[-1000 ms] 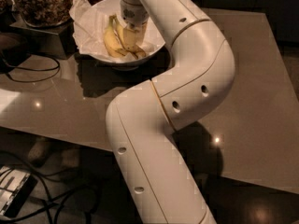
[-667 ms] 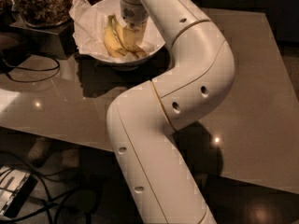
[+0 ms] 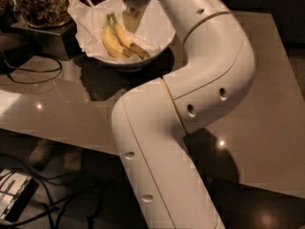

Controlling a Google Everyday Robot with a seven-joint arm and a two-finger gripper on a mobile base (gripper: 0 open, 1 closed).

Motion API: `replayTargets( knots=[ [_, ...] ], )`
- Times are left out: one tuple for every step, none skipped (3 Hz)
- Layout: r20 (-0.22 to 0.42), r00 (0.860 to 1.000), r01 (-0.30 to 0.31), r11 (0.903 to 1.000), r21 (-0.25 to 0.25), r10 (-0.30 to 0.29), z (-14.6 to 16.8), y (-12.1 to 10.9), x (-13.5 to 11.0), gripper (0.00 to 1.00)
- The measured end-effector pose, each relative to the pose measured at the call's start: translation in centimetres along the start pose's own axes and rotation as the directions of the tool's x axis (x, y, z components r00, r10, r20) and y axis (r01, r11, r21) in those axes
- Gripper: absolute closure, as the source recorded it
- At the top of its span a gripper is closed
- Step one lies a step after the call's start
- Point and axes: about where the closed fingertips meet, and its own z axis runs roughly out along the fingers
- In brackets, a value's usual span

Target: Pick banana from white bowl

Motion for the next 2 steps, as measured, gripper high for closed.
replayTargets(
  knots=[
    [0.105,0.993,0.049,0.9918,0.118,-0.061,-8.02,-0.42,-1.64,1.0],
    [0.113,0.992,0.047,0.9911,0.125,-0.061,-7.81,-0.64,-1.96,0.81]
  ],
)
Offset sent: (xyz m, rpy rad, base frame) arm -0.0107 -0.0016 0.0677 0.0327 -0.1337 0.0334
